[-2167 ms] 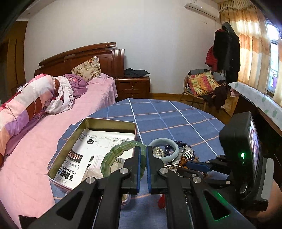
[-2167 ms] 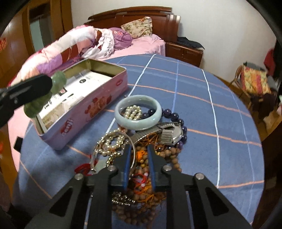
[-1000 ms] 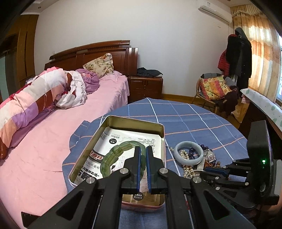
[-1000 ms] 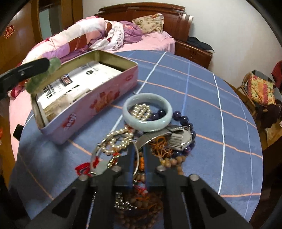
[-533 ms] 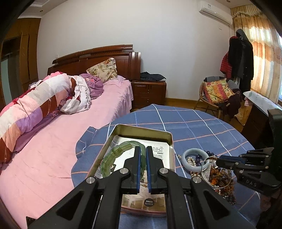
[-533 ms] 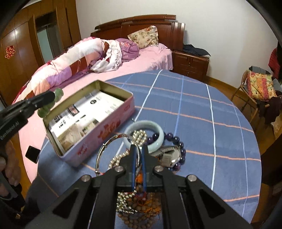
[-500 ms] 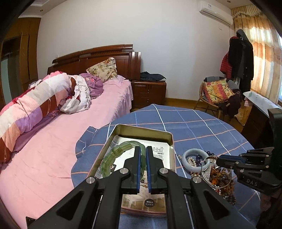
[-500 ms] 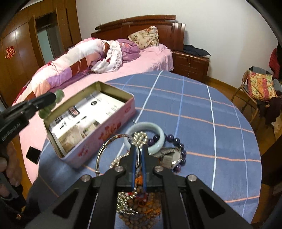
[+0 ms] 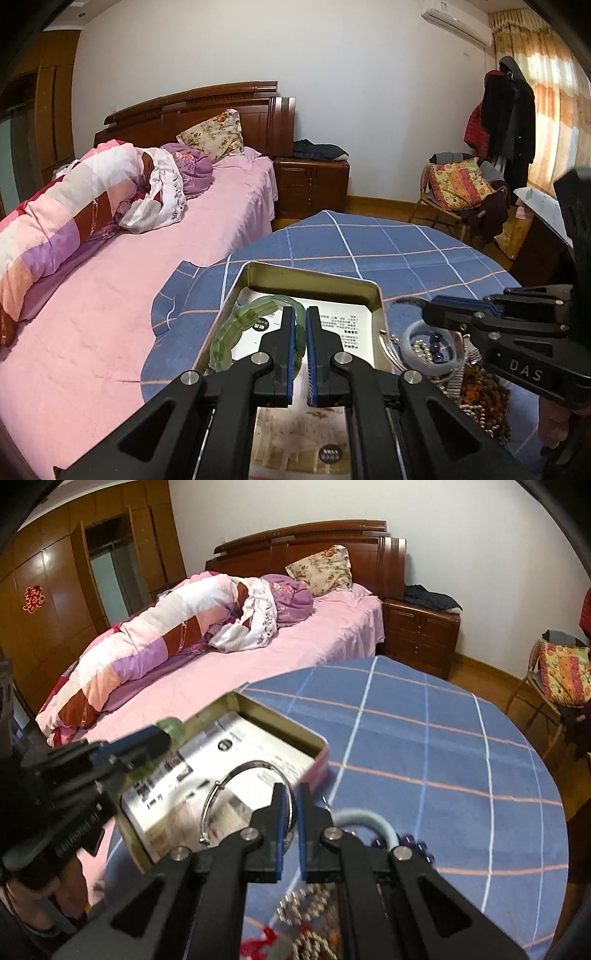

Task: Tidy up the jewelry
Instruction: 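Lower both bangles into the tin and open both tools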

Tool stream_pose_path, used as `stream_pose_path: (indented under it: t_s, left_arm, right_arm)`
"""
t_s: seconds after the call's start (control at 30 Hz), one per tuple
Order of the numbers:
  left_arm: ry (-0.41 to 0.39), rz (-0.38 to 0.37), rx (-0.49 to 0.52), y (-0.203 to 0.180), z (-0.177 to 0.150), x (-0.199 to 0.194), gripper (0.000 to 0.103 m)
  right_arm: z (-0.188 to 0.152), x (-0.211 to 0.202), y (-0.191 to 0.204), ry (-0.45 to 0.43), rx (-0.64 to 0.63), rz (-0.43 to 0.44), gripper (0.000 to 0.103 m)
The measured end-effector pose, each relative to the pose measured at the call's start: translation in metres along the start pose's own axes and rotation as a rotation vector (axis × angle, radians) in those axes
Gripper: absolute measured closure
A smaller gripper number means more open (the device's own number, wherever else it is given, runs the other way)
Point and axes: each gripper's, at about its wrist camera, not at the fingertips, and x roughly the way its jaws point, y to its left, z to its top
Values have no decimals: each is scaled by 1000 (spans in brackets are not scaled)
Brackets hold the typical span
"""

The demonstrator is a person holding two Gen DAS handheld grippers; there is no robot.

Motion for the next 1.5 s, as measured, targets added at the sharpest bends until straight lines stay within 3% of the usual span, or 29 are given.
stream_pose_path:
  t_s: [0.37,0.73,0.93,0.97,1.03,1.1,1.17,1.2,1.27,1.5]
  left_arm:
    - [72,18,-19,13,-4,33,98]
    - [92,27,-4,10,-4,46,98]
    - [64,56,17,3,-3,38,95]
    - [64,56,21,3,-2,37,94]
    - [59,79,21,2,-1,33,85]
    - [48,107,10,3,1,28,63]
    - [18,120,-9,5,2,20,26]
    - [-6,114,-16,5,2,14,21]
    - [-23,93,-16,2,2,7,20]
    - [-13,37,-5,-26,-1,5,20]
  right_arm:
    - [10,40,11,-3,-4,-38,96]
    - [4,57,7,16,10,-45,95]
    - [2,55,6,11,26,-14,88]
    - [3,55,6,8,29,-11,78]
    - [3,49,6,-6,33,6,62]
    - [1,41,3,-19,31,-10,60]
    - [-2,30,-6,-29,46,-8,55]
    - [-5,22,-12,-41,53,-14,48]
    - [-12,6,-24,-63,59,-52,43]
    - [-46,-27,-75,-34,121,-200,42]
